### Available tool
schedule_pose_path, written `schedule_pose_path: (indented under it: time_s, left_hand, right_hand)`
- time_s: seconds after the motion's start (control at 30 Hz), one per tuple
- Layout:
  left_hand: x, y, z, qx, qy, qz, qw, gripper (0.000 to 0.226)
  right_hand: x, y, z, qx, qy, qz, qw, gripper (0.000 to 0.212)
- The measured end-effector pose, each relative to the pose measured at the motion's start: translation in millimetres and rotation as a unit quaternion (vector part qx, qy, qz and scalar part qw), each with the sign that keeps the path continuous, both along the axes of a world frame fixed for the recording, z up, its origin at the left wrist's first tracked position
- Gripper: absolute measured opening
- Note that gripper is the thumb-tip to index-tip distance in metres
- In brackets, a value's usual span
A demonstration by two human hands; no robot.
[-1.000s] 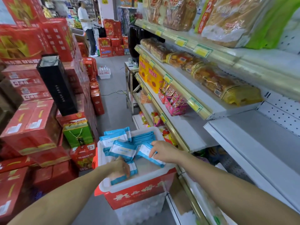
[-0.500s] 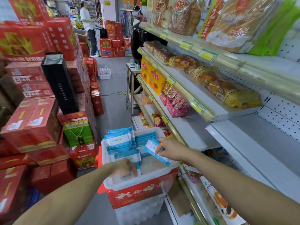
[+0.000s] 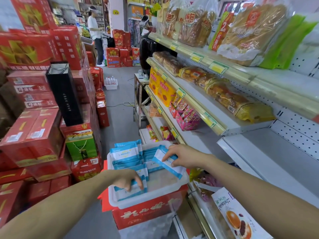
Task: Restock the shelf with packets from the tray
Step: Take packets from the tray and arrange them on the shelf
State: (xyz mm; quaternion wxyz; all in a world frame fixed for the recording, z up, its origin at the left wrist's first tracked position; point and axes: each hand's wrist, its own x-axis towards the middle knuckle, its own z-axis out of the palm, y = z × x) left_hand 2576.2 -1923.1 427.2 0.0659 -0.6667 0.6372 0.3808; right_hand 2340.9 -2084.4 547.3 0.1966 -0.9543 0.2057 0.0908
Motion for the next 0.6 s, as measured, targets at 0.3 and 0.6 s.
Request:
schedule_pose_path:
  time_s: [0.3,0.6]
  left_hand:
    - [14,-39,153,-0.133,-0.013,-0.029,0.991,0.066]
    - [-51,-106,328,-0.202,-0.042,-0.151,0.967,0.057]
  right_hand:
    - [-28,-26,65,-0.052,-0.011,-0.006,0.999,0.041]
    - [-89,-54,200,-0.138,-0.012,-0.035,0.990,0.037]
